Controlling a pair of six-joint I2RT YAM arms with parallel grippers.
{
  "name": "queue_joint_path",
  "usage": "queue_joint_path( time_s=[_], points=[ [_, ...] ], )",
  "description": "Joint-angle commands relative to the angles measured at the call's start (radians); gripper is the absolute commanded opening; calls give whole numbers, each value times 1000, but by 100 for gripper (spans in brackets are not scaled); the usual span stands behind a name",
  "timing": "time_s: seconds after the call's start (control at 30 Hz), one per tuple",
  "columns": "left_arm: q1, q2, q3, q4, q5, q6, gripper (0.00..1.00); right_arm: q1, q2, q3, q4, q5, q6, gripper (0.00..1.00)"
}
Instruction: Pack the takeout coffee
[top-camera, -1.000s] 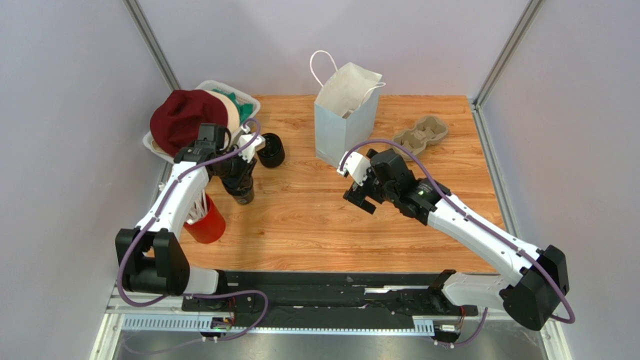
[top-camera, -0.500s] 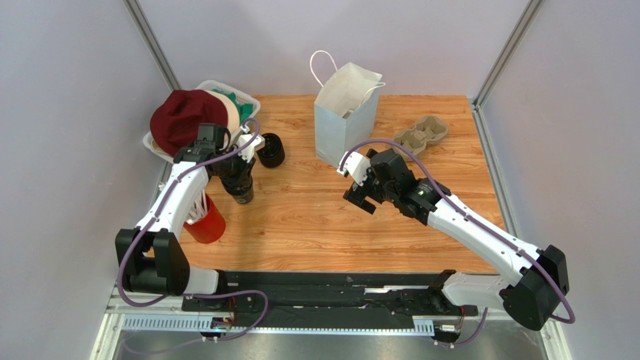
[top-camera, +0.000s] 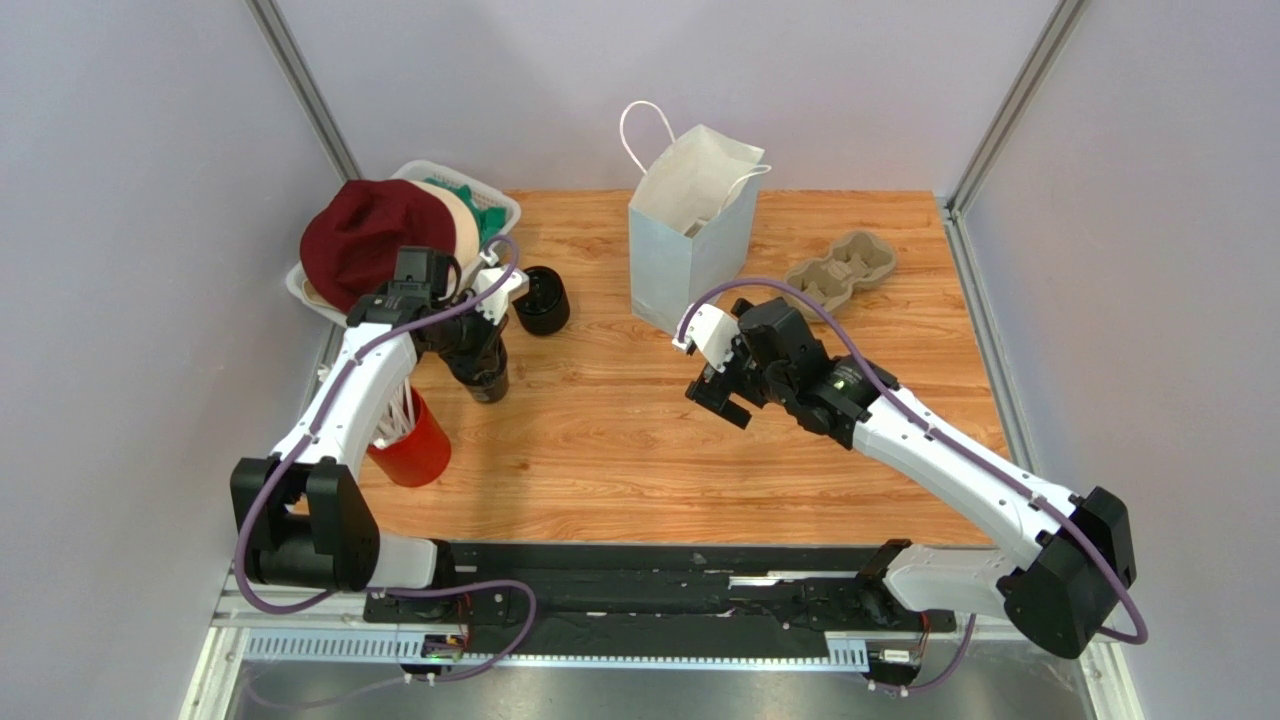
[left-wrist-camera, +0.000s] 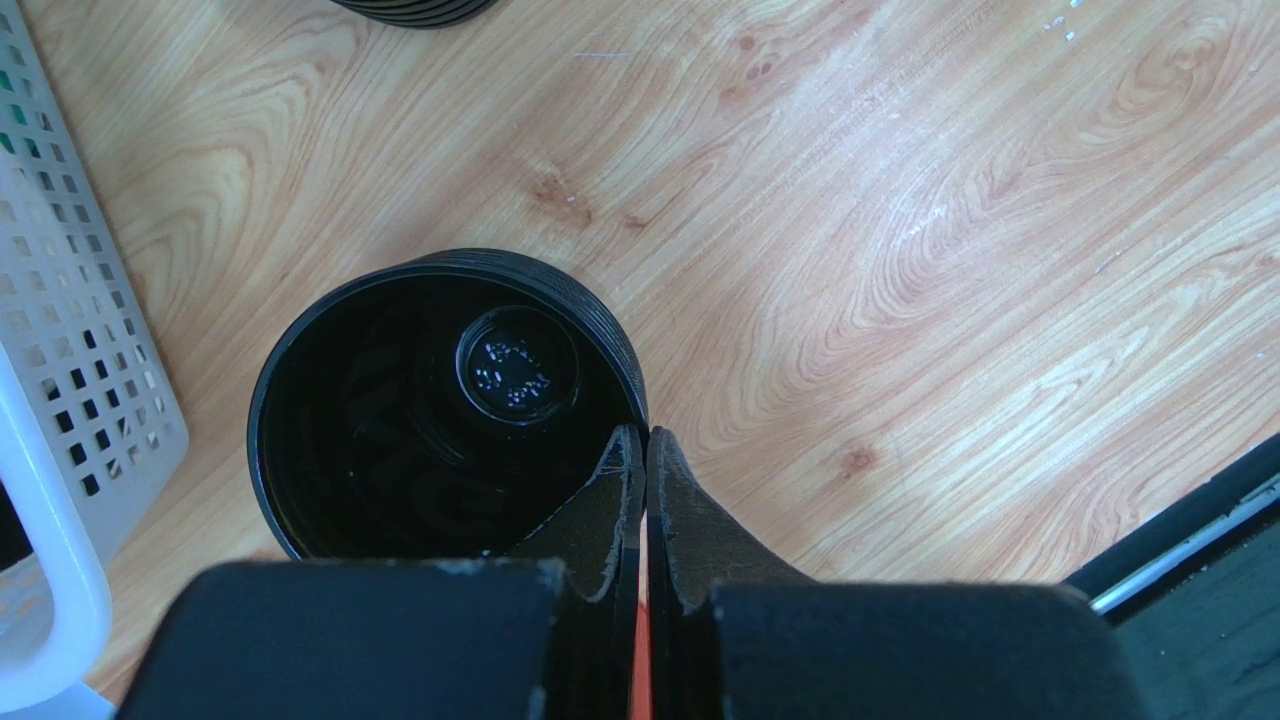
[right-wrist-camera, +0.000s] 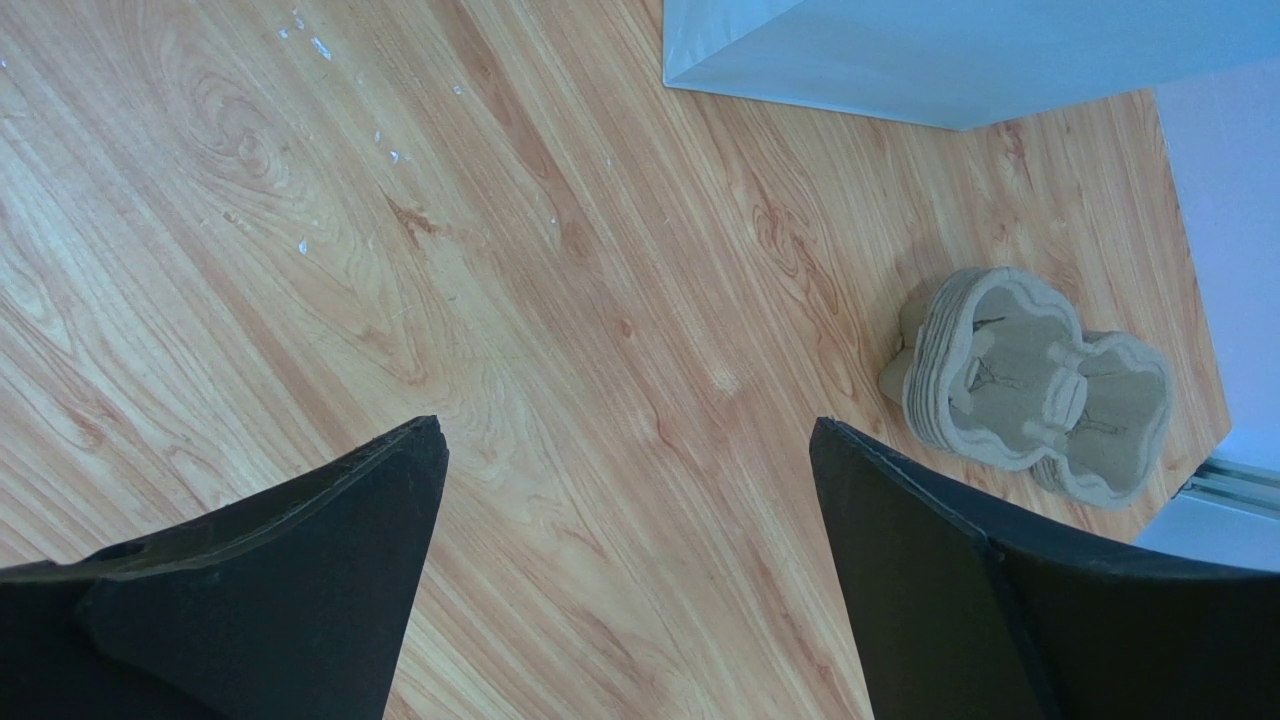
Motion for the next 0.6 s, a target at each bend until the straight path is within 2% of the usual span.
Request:
queue_joint_path(
  time_s=[0.0,0.57],
  points=[
    [7,-31,35,11,13,-11,0,3,-3,26,27,10,-1,99],
    [9,-141,12,70,-26,-24,0,6,-2,26,27,14,-2,99]
  ],
)
